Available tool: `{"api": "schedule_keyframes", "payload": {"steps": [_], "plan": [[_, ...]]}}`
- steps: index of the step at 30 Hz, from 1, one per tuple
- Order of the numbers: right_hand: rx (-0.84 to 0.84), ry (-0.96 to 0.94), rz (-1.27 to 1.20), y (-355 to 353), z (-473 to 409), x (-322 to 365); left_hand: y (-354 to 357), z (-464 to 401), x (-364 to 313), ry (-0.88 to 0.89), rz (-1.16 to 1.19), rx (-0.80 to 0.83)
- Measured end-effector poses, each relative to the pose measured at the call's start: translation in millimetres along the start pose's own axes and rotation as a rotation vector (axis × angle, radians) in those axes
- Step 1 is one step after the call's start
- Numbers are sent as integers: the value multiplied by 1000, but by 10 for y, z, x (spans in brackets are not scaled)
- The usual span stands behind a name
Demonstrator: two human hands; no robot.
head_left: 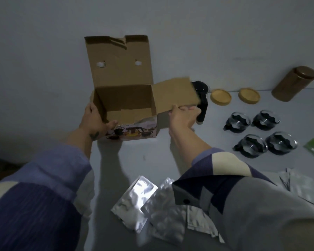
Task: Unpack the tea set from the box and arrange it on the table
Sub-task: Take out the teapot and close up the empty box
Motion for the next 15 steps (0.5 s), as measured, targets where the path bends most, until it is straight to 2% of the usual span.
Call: {"api": "schedule_keyframes", "payload": {"steps": [1,3,6,9,12,15], "plan": [[7,-97,34,28,37,110,3,2,-1,3,11,-3],[126,-322,159,190,178,341,-4,2,0,18,31,-15],[428,-575,379,571,498,388,-24,21,-34,58,58,-37],[652,-833,716,847,727,238,-53,73,-90,120,104,-97],[779,-877,1033,959,733,-6,-47,108,110,24,165,-158],[832,-853,1124,976,676,-131,-14,114,394,-193,293,-157]]}}
Point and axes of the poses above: each hand's wrist, its own z-axis away from the middle knuckle, its own y-axis out of the palm, x = y × z, the point moved 10 cm from there along -z, towards the middle knuckle, and after that the axes turned 9 degrees about -z, right-handed, at the moved point
